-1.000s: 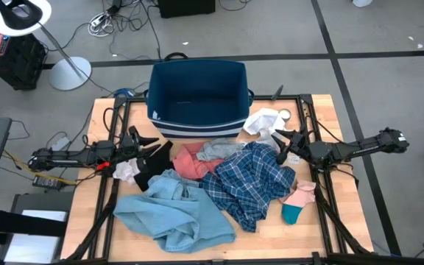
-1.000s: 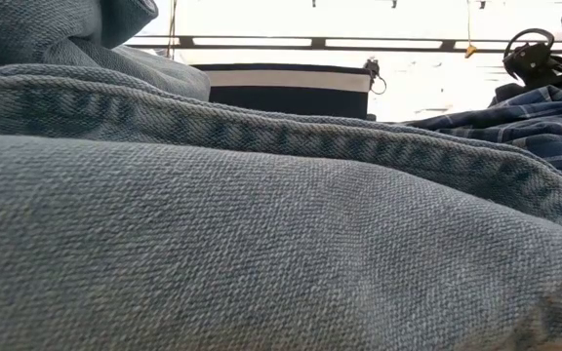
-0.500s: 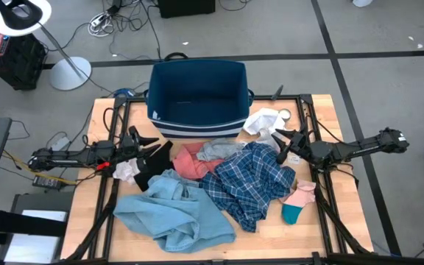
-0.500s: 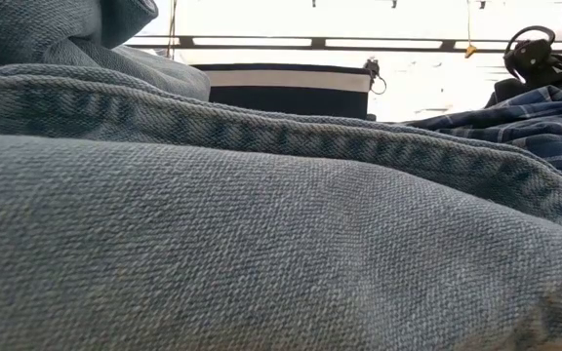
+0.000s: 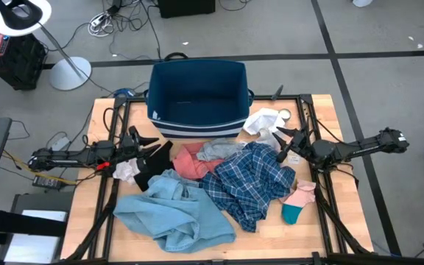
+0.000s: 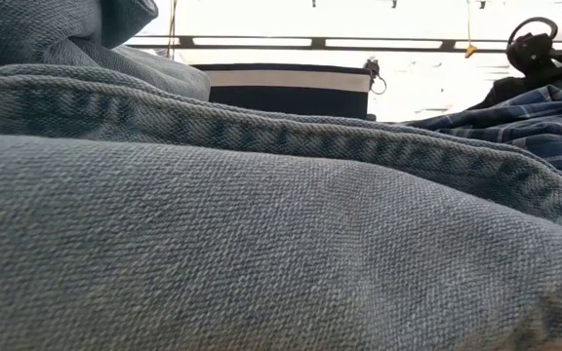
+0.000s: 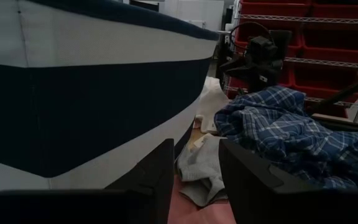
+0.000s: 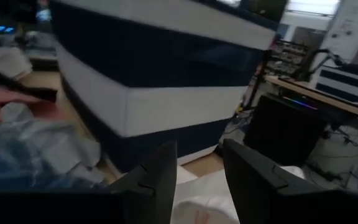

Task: Sort clothes
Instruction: Put the white shorts into the blue bin

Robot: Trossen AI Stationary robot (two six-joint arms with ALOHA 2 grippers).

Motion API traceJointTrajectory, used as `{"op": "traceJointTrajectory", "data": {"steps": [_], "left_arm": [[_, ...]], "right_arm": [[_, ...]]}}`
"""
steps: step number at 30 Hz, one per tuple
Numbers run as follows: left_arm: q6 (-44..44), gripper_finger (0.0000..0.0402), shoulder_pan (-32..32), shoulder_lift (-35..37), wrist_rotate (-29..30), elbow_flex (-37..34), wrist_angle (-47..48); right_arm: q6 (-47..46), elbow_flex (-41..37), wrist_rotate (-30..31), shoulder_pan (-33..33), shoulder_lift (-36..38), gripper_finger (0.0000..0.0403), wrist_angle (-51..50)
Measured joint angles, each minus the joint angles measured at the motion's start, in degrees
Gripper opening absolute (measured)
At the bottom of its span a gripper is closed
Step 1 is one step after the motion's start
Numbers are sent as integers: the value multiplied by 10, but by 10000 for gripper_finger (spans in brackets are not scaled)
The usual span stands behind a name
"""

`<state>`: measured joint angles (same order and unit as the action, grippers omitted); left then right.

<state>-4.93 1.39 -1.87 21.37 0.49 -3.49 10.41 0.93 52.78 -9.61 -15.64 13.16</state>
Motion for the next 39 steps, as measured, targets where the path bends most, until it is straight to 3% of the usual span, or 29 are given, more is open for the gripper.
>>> {"op": "traceJointTrajectory", "data": {"steps": [6,12,17,31,36,39], "left_arm": [[0,133,0,0,0,0,0],[0,133,0,0,0,0,0],[0,133,0,0,0,0,0],[0,133,0,0,0,0,0],[0,133,0,0,0,0,0],[0,133,0,0,0,0,0]], "right_arm": [[-1,11,51,0,0,132,69],[-12,109,85,0,-14,132,-59],[-89,223,103,0,-38,136,-213],[-447,435,-88,5,-89,156,-691],[-479,459,-172,24,-100,156,-757],[-479,459,-191,37,-109,156,-762]]}}
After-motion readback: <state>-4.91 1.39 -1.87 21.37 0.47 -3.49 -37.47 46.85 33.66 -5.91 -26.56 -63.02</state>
